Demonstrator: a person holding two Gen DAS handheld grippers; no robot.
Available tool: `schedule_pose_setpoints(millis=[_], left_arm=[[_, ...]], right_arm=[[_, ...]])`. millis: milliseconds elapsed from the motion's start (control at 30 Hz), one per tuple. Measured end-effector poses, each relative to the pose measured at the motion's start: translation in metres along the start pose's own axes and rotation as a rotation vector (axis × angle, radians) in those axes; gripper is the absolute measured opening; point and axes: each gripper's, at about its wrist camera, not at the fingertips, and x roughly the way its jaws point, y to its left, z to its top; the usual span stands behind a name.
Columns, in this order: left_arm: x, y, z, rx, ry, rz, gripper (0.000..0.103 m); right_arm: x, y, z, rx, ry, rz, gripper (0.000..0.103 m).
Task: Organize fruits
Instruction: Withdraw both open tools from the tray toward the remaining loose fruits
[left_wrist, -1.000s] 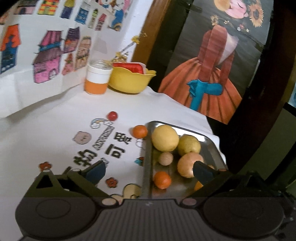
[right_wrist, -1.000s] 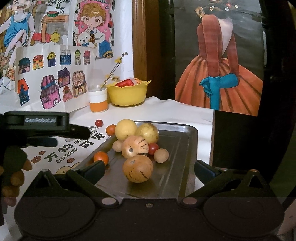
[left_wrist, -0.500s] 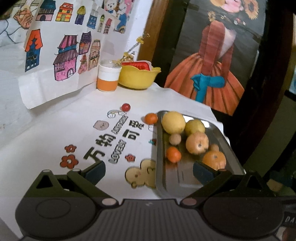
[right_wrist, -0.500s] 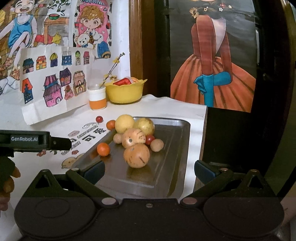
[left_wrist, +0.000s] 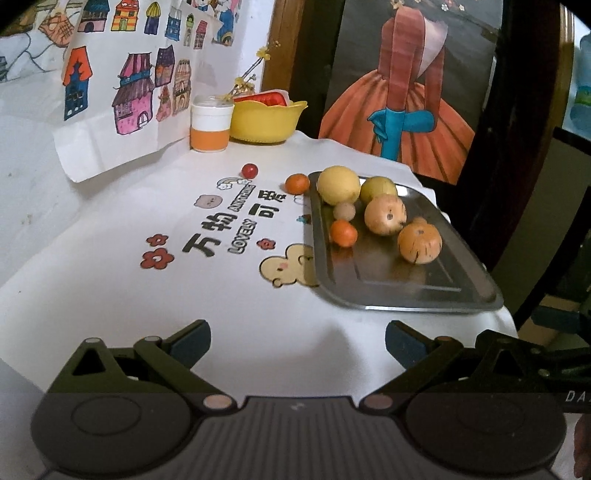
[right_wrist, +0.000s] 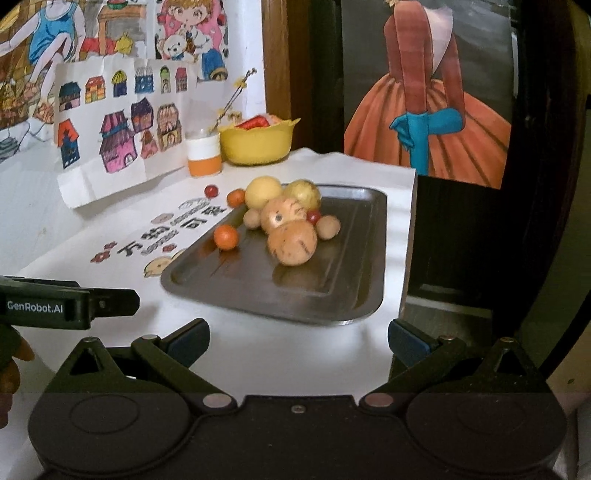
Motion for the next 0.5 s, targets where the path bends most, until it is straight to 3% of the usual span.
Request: schedule_pose_setpoints(millis=[500], left_arm=[[-0.017,0.022,-0.007,-0.029,0.004,0.042,0.102]], right_arm=[[-0.006,0.039,0.000,-0.058,0.036,0.094,0.102]])
